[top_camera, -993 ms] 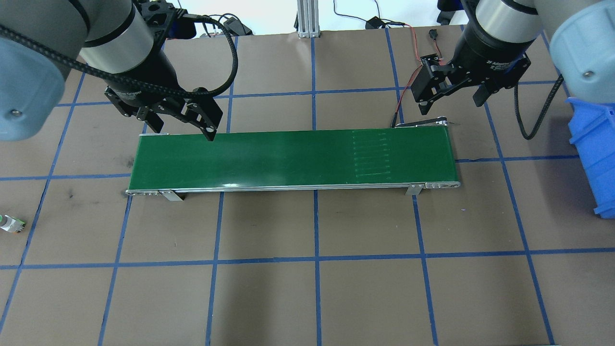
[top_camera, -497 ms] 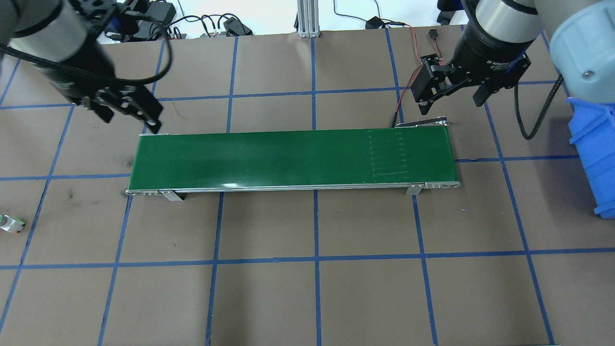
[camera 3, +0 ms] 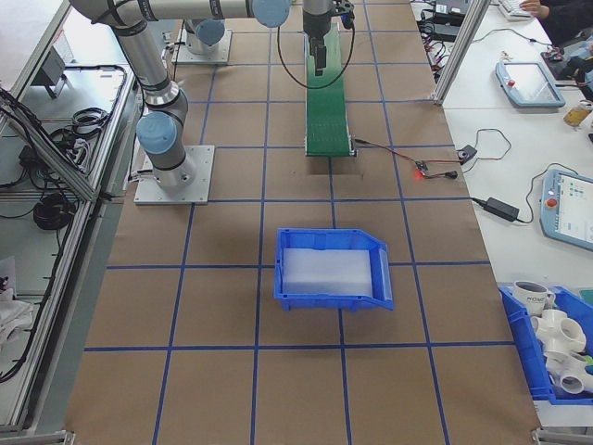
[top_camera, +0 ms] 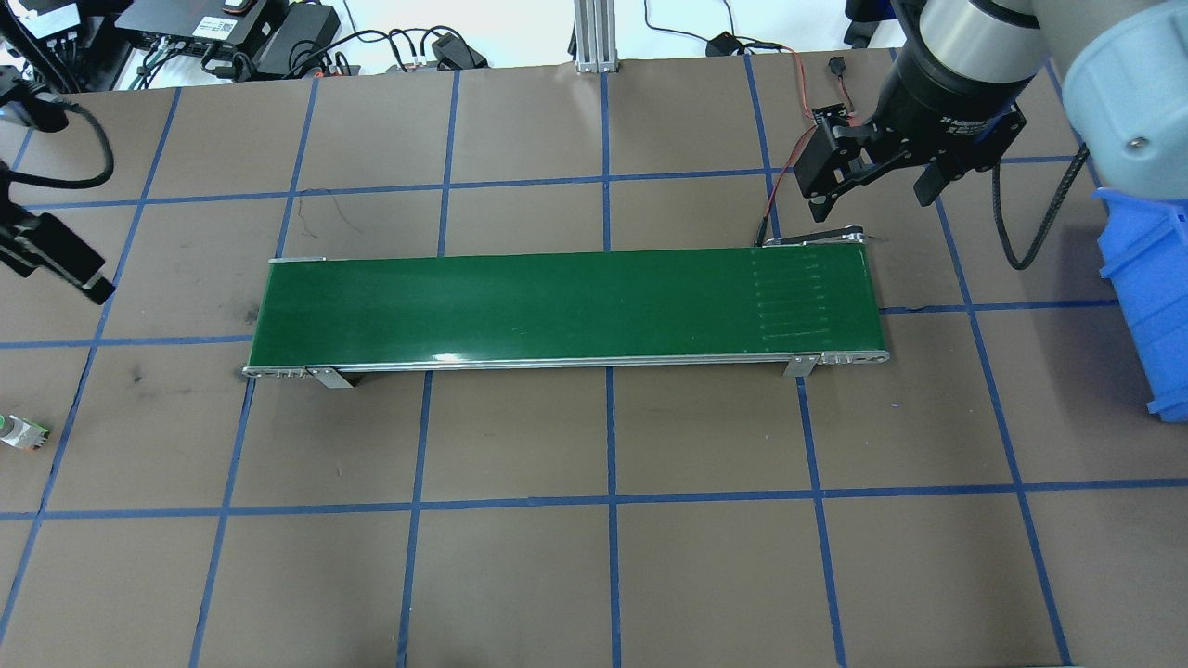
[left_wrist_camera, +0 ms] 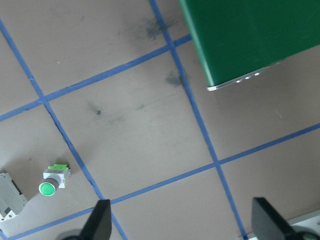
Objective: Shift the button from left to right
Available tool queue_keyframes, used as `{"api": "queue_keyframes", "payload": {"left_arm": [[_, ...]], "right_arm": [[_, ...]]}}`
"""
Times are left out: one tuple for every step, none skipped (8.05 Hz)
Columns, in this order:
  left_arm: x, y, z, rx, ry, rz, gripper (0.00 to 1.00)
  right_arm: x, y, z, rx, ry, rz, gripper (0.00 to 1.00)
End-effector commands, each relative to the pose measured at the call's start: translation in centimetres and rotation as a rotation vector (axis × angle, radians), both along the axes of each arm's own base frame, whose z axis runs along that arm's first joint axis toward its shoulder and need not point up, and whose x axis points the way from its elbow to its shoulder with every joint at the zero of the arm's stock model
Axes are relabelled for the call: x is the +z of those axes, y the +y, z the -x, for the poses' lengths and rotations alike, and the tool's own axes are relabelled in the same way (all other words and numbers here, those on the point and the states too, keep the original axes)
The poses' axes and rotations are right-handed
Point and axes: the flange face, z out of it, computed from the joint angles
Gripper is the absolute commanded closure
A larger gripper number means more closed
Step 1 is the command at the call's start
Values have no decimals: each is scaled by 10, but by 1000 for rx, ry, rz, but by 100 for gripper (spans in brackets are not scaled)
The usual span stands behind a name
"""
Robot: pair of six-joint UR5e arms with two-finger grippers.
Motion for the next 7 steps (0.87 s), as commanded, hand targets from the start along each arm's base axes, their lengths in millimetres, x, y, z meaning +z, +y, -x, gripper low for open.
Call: {"api": "queue_keyframes", "payload": {"left_arm": [[-65, 10, -118, 16, 11, -42, 0], [-98, 13, -155, 64, 17, -51, 0], [-127, 10, -175, 73, 25, -57, 0], [-151, 5, -193, 5, 27, -45, 0], [-171, 3, -212, -8, 16, -32, 0], [-187, 2, -221, -3, 17, -32, 0], [-201, 0, -222, -4, 32, -48, 0]], "right_arm": [[0, 0, 0, 0, 0, 0, 0], [0, 0, 0, 0, 0, 0, 0], [0, 0, 0, 0, 0, 0, 0], [0, 0, 0, 0, 0, 0, 0], [0, 0, 0, 0, 0, 0, 0], [0, 0, 0, 0, 0, 0, 0], [0, 0, 0, 0, 0, 0, 0]]}}
